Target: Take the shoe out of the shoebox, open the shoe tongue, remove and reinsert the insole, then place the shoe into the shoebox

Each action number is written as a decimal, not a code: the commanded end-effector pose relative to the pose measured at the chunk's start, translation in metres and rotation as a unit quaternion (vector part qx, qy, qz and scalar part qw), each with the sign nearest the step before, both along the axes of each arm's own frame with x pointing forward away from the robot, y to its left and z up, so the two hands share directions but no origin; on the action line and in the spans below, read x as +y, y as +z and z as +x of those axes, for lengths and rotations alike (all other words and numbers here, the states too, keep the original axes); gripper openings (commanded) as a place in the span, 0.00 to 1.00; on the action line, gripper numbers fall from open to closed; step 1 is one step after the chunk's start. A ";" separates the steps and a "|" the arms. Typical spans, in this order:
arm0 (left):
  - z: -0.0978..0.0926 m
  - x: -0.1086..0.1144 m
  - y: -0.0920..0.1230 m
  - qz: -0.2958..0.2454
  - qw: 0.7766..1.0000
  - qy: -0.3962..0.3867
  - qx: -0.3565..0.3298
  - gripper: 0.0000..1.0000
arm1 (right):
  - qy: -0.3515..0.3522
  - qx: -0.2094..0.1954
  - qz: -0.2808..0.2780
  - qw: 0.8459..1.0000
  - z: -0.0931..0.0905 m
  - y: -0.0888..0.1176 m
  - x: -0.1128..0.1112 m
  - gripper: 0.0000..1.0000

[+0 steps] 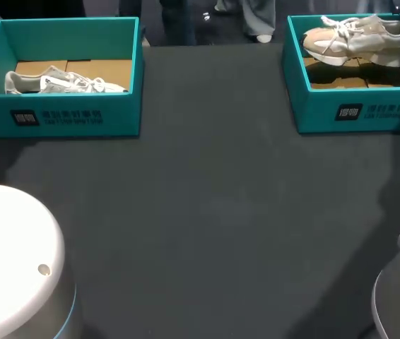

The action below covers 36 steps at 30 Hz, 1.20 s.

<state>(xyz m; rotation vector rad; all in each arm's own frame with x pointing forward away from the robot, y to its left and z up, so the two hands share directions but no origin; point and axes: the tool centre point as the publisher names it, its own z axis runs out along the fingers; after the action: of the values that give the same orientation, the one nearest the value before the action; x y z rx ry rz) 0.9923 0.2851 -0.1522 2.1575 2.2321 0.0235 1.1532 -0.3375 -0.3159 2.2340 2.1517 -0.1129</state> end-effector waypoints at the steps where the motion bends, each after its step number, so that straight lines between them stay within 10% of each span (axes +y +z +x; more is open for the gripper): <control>1: 0.001 0.000 0.001 0.001 1.000 -0.001 0.001 1.00 | -0.003 0.002 0.001 1.000 -0.004 0.014 0.000 0.00; 22: 0.001 0.000 0.001 0.001 1.000 -0.001 0.001 1.00 | -0.005 -0.019 -0.016 1.000 -0.009 0.128 -0.002 0.00; 36: 0.001 0.000 0.001 0.001 1.000 -0.001 0.001 1.00 | 0.029 -0.030 -0.040 0.998 -0.048 0.197 0.019 0.00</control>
<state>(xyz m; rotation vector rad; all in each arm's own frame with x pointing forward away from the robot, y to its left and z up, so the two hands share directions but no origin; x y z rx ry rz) 0.9923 0.2850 -0.1523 2.1577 2.2319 0.0236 1.1304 -0.3289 -0.1400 2.1362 2.1652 -0.1559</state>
